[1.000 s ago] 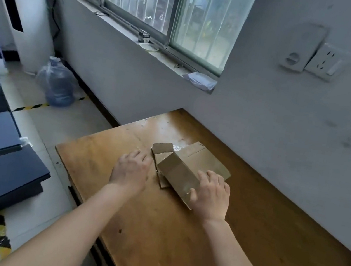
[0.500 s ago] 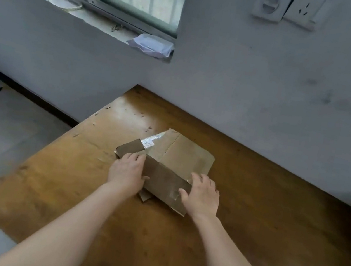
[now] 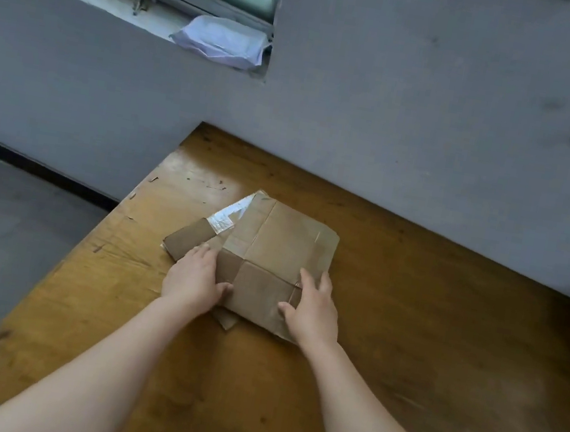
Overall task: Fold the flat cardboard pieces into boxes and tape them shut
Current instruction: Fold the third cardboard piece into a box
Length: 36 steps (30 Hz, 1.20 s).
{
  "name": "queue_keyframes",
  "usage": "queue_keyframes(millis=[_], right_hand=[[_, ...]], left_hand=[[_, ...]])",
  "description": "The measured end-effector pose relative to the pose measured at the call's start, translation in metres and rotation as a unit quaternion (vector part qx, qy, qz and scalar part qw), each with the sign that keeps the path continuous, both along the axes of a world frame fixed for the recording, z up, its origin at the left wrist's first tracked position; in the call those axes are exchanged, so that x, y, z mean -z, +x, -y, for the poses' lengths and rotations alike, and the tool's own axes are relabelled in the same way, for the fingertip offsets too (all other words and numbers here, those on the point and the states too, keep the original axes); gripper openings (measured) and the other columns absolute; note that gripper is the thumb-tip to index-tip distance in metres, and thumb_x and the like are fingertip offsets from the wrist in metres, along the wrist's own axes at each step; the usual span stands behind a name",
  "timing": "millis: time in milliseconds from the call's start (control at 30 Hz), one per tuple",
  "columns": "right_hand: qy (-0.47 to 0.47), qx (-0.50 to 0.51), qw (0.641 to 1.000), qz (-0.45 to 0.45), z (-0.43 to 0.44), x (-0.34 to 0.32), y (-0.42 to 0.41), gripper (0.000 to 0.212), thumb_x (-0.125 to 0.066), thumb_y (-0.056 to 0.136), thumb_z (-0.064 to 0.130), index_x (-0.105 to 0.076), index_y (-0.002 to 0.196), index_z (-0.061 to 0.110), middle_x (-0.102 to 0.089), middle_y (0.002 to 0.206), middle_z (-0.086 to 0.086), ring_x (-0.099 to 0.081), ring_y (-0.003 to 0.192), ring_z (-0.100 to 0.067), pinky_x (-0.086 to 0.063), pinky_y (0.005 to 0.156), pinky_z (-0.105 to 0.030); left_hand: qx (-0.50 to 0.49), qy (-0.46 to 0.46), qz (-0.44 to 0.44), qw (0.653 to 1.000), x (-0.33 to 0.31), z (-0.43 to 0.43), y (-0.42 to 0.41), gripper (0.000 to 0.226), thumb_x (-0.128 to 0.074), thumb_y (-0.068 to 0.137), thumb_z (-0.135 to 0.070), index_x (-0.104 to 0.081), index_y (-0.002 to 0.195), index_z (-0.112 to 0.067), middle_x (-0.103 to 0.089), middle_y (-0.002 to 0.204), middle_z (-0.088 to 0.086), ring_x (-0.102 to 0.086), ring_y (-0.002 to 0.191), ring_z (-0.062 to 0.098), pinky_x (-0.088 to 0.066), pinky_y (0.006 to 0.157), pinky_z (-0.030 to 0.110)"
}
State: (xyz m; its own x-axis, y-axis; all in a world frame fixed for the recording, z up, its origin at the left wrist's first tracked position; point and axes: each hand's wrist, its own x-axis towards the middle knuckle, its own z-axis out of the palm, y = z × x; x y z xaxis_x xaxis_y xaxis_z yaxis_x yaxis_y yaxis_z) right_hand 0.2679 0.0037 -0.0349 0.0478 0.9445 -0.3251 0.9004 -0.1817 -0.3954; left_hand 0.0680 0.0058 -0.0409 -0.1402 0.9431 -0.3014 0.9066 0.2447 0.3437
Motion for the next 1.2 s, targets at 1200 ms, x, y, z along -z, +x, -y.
queue_keyframes(millis=[1200], right_hand=[[0.229,0.204,0.889,-0.340,0.098,-0.089,0.153,0.031,-0.067,0.091,0.025,-0.048,0.114,0.031,-0.053,0.093,0.024,-0.053,0.083,0.004,-0.042,0.058,-0.005]], left_hand=[[-0.171,0.087,0.635,0.748,-0.092,0.097,0.148,0.030,-0.067,0.082,0.004,-0.066,0.103,-0.017,-0.076,0.093,0.003,-0.072,0.081,0.017,-0.055,0.059,0.028]])
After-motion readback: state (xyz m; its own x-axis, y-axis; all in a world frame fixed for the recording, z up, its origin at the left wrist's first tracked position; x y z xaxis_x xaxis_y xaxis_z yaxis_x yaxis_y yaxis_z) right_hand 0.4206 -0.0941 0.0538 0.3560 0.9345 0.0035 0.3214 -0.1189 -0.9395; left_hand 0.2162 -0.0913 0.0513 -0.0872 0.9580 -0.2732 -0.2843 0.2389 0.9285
